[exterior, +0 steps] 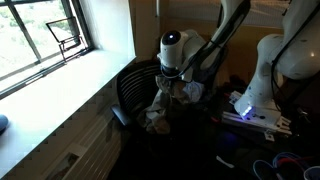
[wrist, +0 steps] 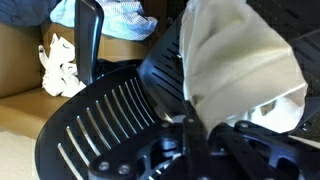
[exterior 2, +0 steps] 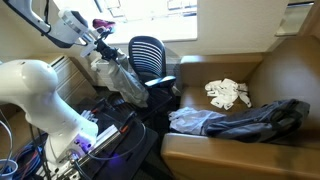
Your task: Move the bag and clothing from the black chair to the brown chair then hang the belt on the armrest of the black chair
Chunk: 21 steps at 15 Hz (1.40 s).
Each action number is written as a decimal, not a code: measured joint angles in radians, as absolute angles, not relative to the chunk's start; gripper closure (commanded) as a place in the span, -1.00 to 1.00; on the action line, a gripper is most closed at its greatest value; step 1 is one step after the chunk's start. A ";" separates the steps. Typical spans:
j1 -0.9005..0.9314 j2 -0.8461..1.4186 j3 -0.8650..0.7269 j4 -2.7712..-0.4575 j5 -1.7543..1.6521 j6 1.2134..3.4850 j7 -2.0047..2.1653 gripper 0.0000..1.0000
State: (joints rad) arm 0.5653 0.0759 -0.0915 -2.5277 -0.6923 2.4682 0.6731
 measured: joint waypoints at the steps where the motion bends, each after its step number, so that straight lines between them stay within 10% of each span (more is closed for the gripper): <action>1: 0.530 0.077 -0.054 -2.524 -0.706 2.465 0.694 0.99; 21: 0.170 -0.581 0.236 -2.373 -0.649 1.938 0.923 0.99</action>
